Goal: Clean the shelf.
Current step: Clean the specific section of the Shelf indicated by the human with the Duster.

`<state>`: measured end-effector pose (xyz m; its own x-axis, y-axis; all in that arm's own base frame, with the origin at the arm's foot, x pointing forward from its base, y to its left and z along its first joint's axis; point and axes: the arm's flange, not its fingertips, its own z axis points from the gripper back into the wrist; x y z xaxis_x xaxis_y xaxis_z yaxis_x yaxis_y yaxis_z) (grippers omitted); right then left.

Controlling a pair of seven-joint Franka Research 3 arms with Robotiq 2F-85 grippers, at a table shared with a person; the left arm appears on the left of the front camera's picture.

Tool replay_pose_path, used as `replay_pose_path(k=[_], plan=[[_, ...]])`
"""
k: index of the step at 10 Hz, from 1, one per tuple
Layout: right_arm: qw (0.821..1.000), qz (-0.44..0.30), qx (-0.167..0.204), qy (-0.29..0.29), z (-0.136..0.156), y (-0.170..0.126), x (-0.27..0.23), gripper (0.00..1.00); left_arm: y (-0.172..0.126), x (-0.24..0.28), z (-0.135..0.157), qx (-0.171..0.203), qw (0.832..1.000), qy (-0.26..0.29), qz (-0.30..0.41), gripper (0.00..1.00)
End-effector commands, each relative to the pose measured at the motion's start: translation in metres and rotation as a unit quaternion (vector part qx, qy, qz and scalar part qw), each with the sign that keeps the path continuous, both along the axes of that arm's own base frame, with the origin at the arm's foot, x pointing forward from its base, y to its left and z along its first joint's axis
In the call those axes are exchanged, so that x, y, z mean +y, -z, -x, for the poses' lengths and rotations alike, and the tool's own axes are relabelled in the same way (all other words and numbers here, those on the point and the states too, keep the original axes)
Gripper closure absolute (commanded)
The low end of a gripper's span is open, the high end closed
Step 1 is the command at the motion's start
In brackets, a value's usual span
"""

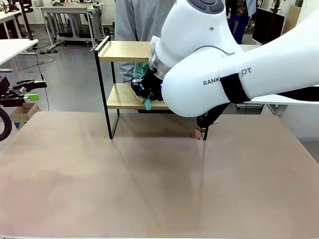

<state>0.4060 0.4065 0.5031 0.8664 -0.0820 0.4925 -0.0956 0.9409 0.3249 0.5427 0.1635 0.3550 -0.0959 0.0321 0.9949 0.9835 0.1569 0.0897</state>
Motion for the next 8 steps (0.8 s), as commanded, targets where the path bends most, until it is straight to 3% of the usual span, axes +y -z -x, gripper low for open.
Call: replay_pose_path(k=[1,8], plan=[[1.000,0.005,-0.016,-0.005,-0.014,-0.003,0.035,0.87,-0.002,0.000,0.002,-0.006,1.000,-0.001,-0.003,0.00],[0.999,0.026,0.029,0.012,-0.036,0.035,0.057,0.87,-0.002,0.000,0.002,-0.006,1.000,-0.001,-0.003,0.00]])
